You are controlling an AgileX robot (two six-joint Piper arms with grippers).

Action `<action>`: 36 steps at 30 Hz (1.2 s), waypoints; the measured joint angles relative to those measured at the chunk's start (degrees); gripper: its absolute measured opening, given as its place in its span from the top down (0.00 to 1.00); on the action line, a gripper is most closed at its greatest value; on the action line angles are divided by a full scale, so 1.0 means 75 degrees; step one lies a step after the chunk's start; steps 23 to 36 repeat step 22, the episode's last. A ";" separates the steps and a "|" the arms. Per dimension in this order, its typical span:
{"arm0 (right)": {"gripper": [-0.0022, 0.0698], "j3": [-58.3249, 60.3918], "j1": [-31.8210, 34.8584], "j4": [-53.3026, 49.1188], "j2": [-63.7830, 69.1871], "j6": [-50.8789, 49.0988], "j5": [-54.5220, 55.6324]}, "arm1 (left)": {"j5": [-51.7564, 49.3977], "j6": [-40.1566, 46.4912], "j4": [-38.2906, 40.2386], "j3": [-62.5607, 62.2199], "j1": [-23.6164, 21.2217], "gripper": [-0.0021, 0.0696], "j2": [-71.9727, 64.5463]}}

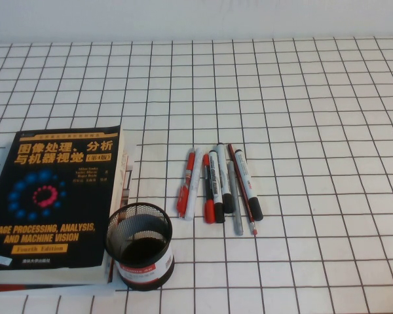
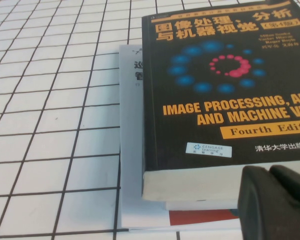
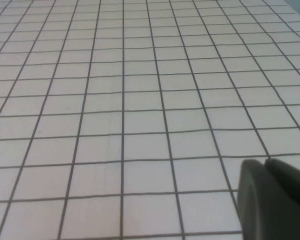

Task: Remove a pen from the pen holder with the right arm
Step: 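Take a marker out of the pen holder and lay it on the table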

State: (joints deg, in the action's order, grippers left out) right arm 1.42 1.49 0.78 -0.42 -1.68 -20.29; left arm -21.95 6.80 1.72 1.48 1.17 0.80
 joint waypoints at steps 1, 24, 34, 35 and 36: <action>0.99 0.0000 0.0000 0.0000 0.0000 0.0072 -0.0019 | 0.0000 0.0000 0.0000 0.0000 0.0000 0.98 0.0000; 0.99 0.0000 0.0000 0.0014 0.0000 0.0224 -0.0045 | 0.0000 0.0000 0.0000 0.0000 0.0000 0.98 0.0000; 0.99 0.0000 0.0000 0.0014 0.0000 0.0224 -0.0045 | 0.0000 0.0000 0.0000 0.0000 0.0000 0.98 0.0000; 0.99 0.0000 0.0000 0.0014 0.0000 0.0224 -0.0045 | 0.0000 0.0000 0.0000 0.0000 0.0000 0.98 0.0000; 0.99 0.0000 0.0000 0.0014 0.0000 0.0224 -0.0045 | 0.0000 0.0000 0.0000 0.0000 0.0000 0.98 0.0000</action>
